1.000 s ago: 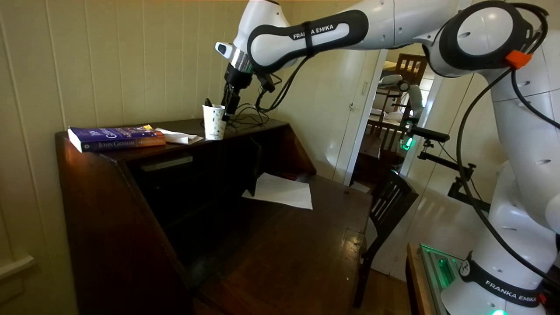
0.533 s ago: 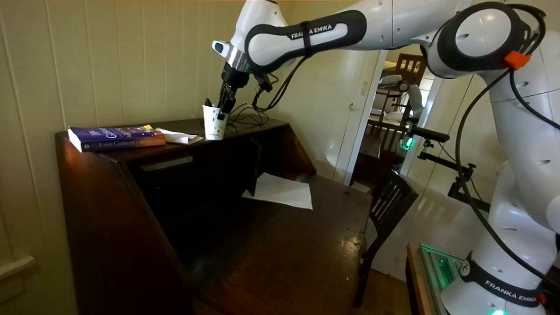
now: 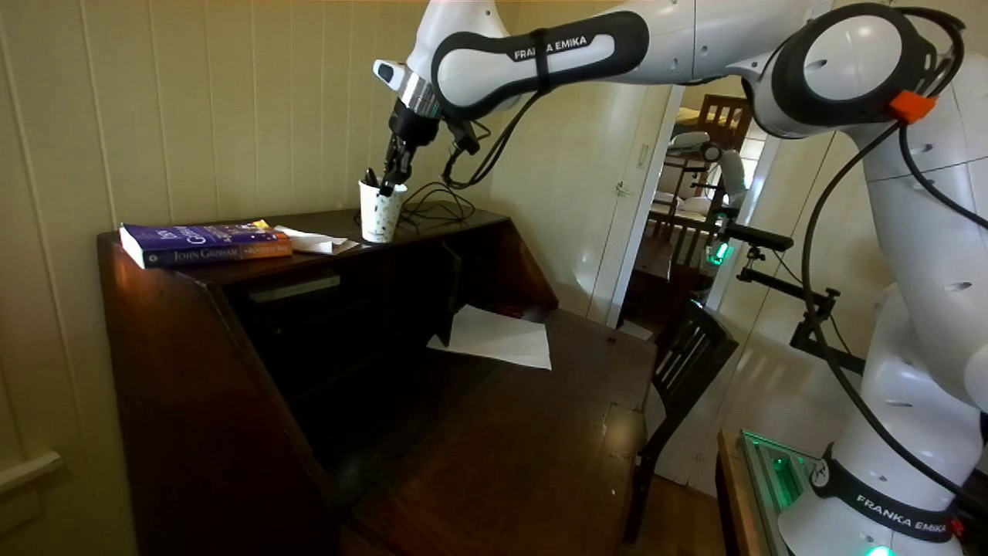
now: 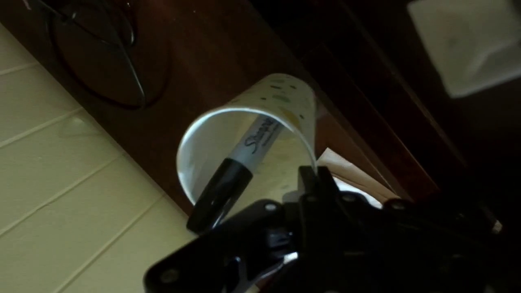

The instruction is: Put the cup in the open cabinet, then close the cabinet door

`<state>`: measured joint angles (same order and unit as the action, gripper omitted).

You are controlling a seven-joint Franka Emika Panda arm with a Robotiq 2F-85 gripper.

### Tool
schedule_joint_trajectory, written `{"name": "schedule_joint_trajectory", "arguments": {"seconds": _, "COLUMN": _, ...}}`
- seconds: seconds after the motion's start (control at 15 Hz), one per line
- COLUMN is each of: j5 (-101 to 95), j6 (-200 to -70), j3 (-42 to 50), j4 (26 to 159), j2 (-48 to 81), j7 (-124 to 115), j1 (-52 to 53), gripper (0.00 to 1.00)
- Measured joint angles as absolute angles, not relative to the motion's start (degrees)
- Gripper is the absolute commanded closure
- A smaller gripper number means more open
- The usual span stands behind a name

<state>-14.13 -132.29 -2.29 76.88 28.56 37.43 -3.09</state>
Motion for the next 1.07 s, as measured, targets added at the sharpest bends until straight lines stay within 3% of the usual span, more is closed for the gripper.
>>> {"name": "schedule_joint_trajectory", "arguments": {"seconds": 0.6, "j5": -14.0, "j6": -131.9, "j3": -2.7, "j4": 78.6, "j2": 26.2, "j7": 36.7, "j1": -2.0, "gripper": 0.99}}
{"name": "schedule_joint_trajectory", "arguments": {"seconds": 1.07, "j5": -13.5, "j6": -131.0, "j3": -3.7, "j4": 94.4, "j2": 16.8, "j7": 19.3, "j1": 1.6, "gripper": 0.99}}
